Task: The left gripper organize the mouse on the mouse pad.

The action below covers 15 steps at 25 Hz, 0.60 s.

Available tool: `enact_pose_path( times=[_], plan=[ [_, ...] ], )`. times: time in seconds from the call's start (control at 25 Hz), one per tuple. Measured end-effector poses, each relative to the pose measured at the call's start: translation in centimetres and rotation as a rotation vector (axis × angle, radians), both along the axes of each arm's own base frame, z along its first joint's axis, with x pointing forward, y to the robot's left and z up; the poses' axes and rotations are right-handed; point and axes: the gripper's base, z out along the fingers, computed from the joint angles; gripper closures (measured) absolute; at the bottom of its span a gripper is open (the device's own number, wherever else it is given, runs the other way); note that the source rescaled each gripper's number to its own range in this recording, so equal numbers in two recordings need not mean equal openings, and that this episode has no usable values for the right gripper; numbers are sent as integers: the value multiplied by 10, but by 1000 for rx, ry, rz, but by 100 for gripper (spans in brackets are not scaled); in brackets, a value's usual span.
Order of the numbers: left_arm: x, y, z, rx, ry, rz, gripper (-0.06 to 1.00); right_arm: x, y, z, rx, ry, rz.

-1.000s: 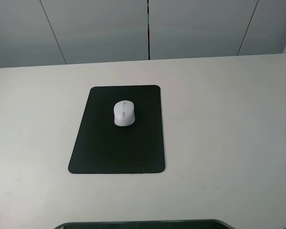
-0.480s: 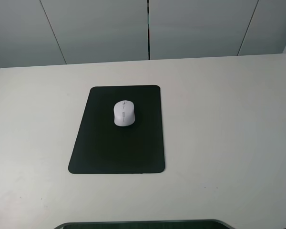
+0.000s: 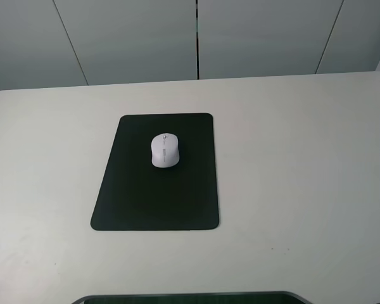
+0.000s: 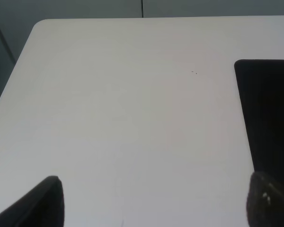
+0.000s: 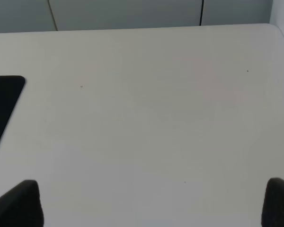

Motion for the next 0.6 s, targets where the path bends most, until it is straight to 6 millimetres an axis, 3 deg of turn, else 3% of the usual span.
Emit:
enact_pose_path(
  times=[0.6],
  plan=[
    [0, 0, 0, 0, 0, 0, 0, 0, 0, 0, -1, 0, 1]
  ],
)
